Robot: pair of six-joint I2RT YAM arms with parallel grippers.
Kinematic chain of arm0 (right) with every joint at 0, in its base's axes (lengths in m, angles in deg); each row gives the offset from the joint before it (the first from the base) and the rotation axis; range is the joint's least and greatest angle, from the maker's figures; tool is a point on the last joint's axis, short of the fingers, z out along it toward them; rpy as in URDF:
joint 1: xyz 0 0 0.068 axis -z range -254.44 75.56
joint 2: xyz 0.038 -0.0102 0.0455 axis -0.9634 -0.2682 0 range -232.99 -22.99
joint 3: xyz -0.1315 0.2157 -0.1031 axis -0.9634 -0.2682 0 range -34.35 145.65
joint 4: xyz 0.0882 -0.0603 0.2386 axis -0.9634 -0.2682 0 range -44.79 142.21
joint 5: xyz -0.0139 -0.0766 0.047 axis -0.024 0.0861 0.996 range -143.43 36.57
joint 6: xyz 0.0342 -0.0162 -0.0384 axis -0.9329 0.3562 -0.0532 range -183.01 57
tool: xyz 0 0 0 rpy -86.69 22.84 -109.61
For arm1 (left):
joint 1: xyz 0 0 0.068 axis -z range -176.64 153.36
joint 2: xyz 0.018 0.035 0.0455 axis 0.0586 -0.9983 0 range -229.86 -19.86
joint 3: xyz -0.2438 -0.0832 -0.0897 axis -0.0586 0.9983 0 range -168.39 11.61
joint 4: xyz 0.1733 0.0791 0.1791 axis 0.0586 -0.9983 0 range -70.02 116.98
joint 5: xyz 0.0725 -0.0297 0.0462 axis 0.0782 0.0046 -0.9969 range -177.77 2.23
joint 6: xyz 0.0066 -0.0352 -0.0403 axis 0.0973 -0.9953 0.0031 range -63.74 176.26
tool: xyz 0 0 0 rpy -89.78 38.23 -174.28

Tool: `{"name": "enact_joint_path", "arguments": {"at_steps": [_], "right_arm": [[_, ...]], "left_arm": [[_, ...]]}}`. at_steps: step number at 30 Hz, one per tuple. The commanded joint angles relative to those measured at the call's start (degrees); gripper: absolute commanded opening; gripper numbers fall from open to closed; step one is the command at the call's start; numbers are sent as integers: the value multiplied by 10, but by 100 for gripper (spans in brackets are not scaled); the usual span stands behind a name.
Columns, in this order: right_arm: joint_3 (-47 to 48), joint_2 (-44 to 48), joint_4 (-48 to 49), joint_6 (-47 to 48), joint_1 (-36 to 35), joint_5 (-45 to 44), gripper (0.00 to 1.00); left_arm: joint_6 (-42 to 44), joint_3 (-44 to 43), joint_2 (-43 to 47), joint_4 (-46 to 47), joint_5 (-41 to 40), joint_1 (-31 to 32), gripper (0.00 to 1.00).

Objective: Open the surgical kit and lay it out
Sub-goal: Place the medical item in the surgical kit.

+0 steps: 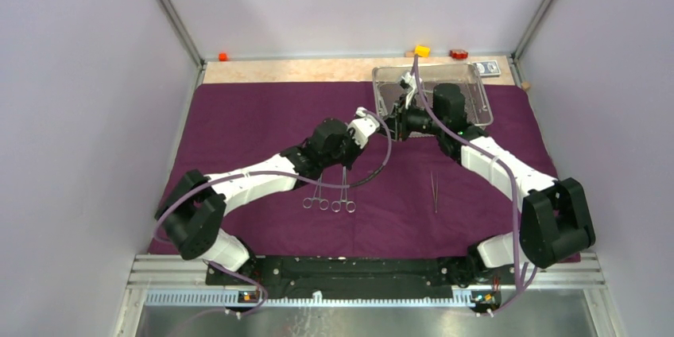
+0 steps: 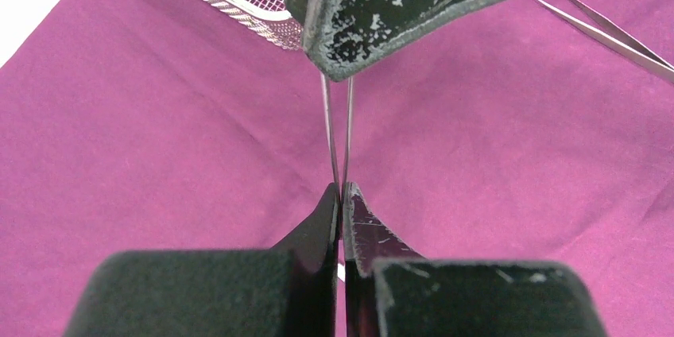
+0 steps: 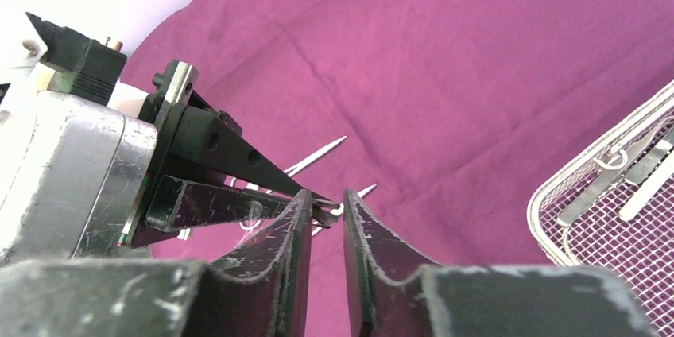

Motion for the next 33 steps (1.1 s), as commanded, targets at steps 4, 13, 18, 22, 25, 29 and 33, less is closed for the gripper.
{"name": "enact_joint_path", "arguments": {"at_steps": [4,13,18,22,25,29,33], "right_arm": [[20,5,5,24,-4,-17,3],[32,26,-79,151,7,-24,0],[36,31,-201,273,43,37,0],[43,10,-328,392,85,120,0],[47,-23,-433,477,98,159,0],[71,-88,-555,580,107,194,0],[93,-151,-646,668,112,215,0]], "left_arm": [[8,-16,-3,13,-14,6,0],[41,-9,24,7,6,6,56],[90,22,74,14,53,5,94],[103,27,95,8,56,-3,99],[107,25,103,4,61,-9,99],[111,22,102,1,59,-14,99],[111,22,96,1,56,-15,99]]}}
